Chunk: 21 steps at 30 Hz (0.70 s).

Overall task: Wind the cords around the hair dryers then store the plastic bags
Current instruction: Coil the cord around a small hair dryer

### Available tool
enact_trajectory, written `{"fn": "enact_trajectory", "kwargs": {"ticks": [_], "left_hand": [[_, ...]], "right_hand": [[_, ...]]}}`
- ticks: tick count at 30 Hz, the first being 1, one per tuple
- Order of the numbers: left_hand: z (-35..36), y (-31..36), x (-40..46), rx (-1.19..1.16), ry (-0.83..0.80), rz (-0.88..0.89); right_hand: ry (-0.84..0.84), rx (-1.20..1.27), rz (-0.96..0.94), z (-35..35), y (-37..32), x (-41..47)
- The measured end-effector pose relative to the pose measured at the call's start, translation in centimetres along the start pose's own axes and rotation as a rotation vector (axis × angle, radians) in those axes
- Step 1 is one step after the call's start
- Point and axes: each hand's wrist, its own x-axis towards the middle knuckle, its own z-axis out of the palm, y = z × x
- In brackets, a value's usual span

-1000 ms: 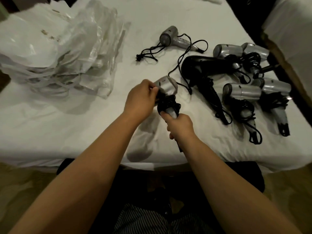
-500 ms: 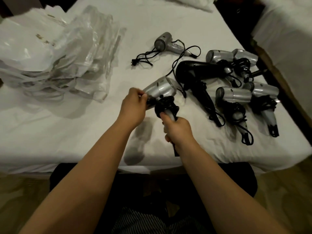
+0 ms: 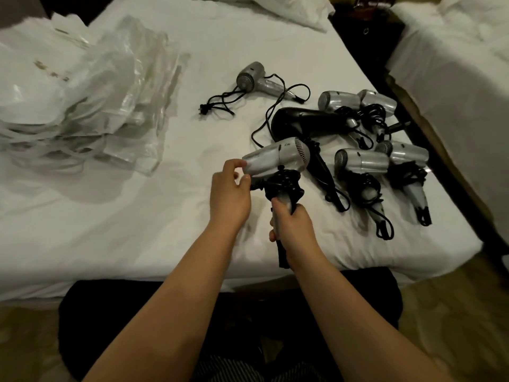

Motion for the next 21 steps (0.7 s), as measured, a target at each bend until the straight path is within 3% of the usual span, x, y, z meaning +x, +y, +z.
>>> {"fn": "enact_trajectory", "kwargs": {"ticks": [4, 6, 9, 11, 14, 17, 21], "left_hand": [[-0.4, 1.0, -1.6, 0.140, 0.209, 0.250], [0.3, 1.6, -2.9, 0.178, 0.143, 0.294], [2.0, 2.0, -4.0, 0.116, -0.103, 0.120], [2.6, 2.4, -3.8, -0.018, -0.187, -0.007], [3.1, 2.7, -2.3, -0.341, -0.202, -0.242], [3.9, 2.1, -1.4, -0.597, -0.156, -0.387], [4.9, 1.4, -1.6, -0.770, -0.168, -0.482]], "right_hand": [[0.068, -0.168, -0.079, 0.1, 0.2, 0.1], [0.117, -0.254, -0.108, 0.4, 0.4, 0.2], [0.139, -0.119, -0.093, 0.8, 0.0, -0.3], [0.134, -0.290, -0.189, 0.5, -0.2, -0.8], [0.181, -0.612, -0.383, -0.5, 0.1, -1.5], [0.151, -0.625, -0.480, -1.2, 0.3, -1.7], [0.073, -0.530, -0.398, -2.0, 0.9, -1.3]]}}
